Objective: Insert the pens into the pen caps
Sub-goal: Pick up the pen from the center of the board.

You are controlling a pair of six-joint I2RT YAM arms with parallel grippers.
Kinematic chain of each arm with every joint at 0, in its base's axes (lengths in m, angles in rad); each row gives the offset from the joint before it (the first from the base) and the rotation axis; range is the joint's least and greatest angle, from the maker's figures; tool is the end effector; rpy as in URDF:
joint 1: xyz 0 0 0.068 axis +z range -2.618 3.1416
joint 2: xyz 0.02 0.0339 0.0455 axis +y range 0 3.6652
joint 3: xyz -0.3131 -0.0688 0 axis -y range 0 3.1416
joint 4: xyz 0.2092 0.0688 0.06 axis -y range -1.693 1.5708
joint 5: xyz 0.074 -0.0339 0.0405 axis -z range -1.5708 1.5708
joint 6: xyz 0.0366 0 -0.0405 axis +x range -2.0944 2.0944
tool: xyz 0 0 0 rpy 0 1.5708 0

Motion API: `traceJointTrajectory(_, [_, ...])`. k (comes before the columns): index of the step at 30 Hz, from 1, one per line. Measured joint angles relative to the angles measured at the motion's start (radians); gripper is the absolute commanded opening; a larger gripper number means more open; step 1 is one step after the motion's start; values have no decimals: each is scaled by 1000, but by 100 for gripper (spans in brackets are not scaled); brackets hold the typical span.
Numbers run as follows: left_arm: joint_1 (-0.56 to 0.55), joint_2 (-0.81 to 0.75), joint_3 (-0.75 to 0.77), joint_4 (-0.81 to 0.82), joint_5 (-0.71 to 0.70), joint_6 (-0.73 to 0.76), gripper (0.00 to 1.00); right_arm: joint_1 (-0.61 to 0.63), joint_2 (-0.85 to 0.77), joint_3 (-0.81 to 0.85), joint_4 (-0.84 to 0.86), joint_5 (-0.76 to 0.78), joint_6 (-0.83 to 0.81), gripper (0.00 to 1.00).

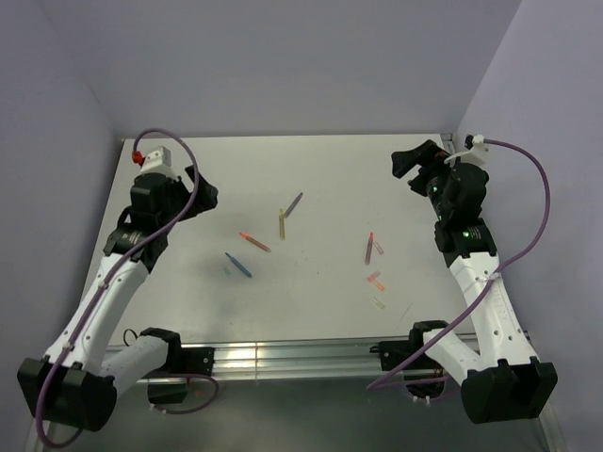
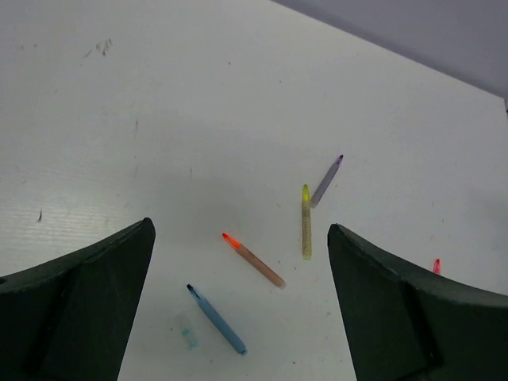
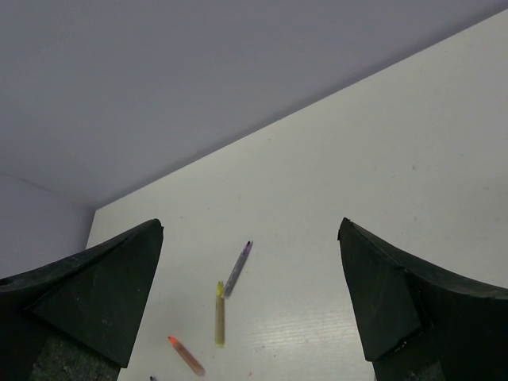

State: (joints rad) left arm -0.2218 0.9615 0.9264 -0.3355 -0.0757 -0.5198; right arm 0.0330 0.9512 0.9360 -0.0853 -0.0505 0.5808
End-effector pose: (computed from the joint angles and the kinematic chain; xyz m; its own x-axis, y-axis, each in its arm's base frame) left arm 0.1518 -0.0314 0.3829 -0.3814 -0.4217 -0.8226 -0.0448 0.8973 -0.4392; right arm 0.1581 0.0071 0.4141 -0.1295 0.5440 -0.8290 -0.0145 0.8349 0.5502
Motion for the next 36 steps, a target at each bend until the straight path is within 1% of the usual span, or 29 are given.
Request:
traceJointTrajectory(3, [-26, 96, 28, 1, -3, -9, 93, 0, 2, 0, -6, -19, -5, 97])
traceJointTrajectory(6, [-103, 231, 92, 9, -37, -15, 88, 0, 16, 0, -7, -39, -11, 95])
traceJointTrajectory(8, [-167, 327, 140, 33, -59, -14, 83, 0, 32, 0, -7, -55, -12, 94])
traceJointTrajectory(11, [-238, 488, 220, 108, -61, 10, 76, 0, 61, 1, -10, -88, -14, 93])
traceJointTrajectory(15, [-261, 693, 341, 148, -43, 80, 67, 0, 75, 2, -32, -111, -22, 93])
traceJointTrajectory(18, [-261, 821, 431, 148, -15, 143, 66, 0, 74, 2, -35, -119, -27, 93])
traceJointTrajectory(26, [-280, 1012, 587, 127, 51, 292, 62, 0, 74, 2, -39, -131, -32, 93])
traceJointTrajectory(33, [-314, 1144, 709, 100, 63, 373, 59, 0, 74, 2, -45, -135, -40, 93])
traceJointTrajectory(36, [-327, 1184, 724, 89, 60, 397, 57, 0, 74, 2, -48, -135, -43, 93])
